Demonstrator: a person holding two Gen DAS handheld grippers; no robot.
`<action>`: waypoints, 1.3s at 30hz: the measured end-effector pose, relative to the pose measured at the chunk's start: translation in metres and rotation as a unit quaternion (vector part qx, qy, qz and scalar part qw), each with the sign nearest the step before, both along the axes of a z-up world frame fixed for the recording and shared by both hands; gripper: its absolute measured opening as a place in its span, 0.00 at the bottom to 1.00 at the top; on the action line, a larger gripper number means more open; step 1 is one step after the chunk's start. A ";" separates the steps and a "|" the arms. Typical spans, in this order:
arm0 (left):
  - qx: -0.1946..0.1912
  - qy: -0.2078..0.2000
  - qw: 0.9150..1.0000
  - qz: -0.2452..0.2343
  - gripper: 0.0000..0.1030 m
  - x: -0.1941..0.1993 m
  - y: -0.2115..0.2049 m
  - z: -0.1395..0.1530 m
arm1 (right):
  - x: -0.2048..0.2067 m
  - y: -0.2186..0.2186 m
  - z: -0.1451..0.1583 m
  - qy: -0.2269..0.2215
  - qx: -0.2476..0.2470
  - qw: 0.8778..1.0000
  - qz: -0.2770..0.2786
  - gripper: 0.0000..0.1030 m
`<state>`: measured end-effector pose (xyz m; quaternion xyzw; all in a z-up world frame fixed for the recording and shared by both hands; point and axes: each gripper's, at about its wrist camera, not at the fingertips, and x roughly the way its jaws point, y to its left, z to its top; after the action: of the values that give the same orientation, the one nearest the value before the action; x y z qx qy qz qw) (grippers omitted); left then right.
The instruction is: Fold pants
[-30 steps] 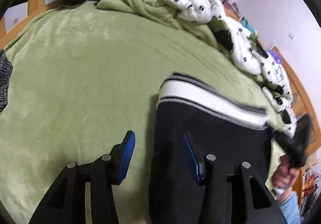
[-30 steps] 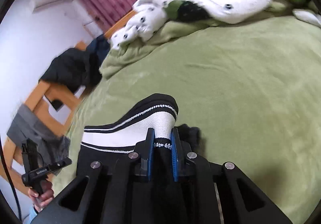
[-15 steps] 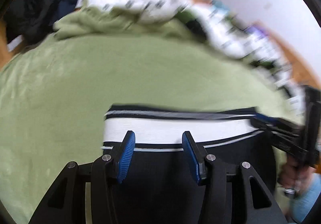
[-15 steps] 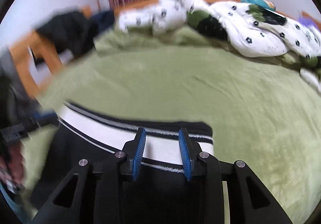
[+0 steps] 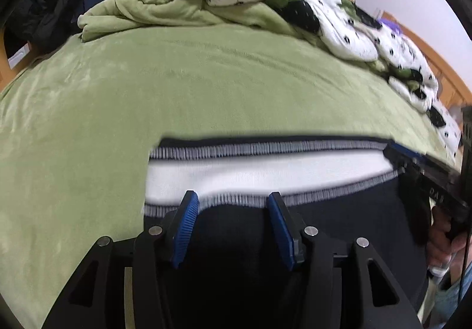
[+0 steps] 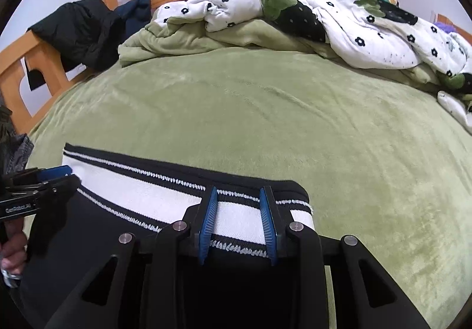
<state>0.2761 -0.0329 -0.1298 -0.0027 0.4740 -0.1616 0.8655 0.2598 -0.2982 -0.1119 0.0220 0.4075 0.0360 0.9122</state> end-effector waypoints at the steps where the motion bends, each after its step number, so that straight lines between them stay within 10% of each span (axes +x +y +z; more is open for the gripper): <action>1: 0.008 0.007 1.000 -0.010 0.49 -0.009 0.000 0.001 | -0.006 -0.001 0.004 0.007 0.005 1.000 -0.002 0.30; 14: 0.003 0.033 0.997 -0.070 0.49 -0.189 0.040 0.020 | -0.098 0.011 0.029 0.199 0.033 0.978 0.044 0.32; 22: 0.027 0.006 0.999 -0.043 0.40 -0.258 0.063 -0.002 | -0.169 0.010 0.055 0.115 0.082 0.990 0.024 0.33; 31: 0.132 -0.048 0.988 -0.066 0.40 -0.239 0.025 -0.004 | -0.197 -0.024 0.058 0.102 0.108 0.988 -0.034 0.32; 33: 0.166 -0.071 0.982 -0.051 0.12 -0.231 0.016 -0.007 | -0.201 -0.024 0.061 0.091 0.096 0.990 -0.037 0.32; 37: 0.050 -0.115 0.992 0.031 0.10 -0.232 0.046 0.025 | -0.209 -0.026 0.060 0.088 0.071 0.993 -0.038 0.32; 39: 0.062 -0.071 0.995 0.040 0.10 -0.229 0.047 0.009 | -0.211 -0.028 0.056 0.090 0.061 0.994 -0.033 0.32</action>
<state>0.0475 0.0139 -0.1205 0.0430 0.4202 -0.0970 0.9012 0.0487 -0.3263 -0.0560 0.0939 0.4842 0.0281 0.8695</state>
